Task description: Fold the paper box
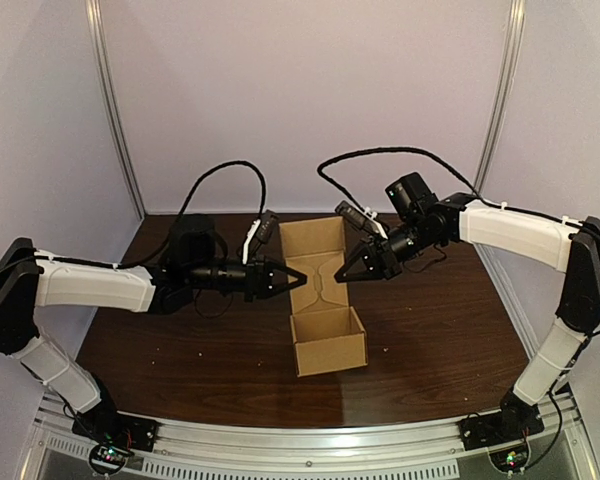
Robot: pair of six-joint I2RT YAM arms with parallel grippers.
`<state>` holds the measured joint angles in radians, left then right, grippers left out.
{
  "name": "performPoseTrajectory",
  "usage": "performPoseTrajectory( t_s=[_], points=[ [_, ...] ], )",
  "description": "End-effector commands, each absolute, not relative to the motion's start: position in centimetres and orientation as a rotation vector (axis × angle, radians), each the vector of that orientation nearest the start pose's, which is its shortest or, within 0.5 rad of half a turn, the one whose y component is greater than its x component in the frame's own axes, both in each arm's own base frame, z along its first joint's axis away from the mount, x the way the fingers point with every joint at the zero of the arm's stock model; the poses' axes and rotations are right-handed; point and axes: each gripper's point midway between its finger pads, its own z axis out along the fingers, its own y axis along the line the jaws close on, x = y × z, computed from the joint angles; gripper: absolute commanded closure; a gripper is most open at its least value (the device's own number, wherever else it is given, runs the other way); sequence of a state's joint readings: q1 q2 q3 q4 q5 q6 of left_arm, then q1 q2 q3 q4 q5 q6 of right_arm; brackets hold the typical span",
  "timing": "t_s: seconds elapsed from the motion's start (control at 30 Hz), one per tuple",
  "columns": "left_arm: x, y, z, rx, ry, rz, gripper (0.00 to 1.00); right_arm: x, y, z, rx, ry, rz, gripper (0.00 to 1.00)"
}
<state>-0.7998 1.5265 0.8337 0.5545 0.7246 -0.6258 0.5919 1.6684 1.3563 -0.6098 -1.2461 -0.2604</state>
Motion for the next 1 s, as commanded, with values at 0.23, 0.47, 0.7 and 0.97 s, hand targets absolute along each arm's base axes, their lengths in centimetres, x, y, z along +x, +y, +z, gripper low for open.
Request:
performPoseTrajectory(
  t_s=[0.23,0.47,0.7,0.97],
  points=[
    [23.8,-39.0,25.6,0.771,1.722,-1.494,1.00,21.8,35.3,23.6,-1.390,1.872,1.617,0.82],
    [24.2,-37.8,28.0,0.577,1.501,-1.660,1.00,20.8,35.9,22.8,-1.408,1.881,1.720,0.77],
    [25.3,-37.0,28.0,0.483,1.424,-1.760,1.00,20.4,36.2,22.8,-1.410,1.889,1.765,0.85],
    [25.5,-36.8,28.1,0.490,1.446,-1.711,1.00,20.5,36.2,21.4,-1.401,1.957,1.758,1.00]
  ],
)
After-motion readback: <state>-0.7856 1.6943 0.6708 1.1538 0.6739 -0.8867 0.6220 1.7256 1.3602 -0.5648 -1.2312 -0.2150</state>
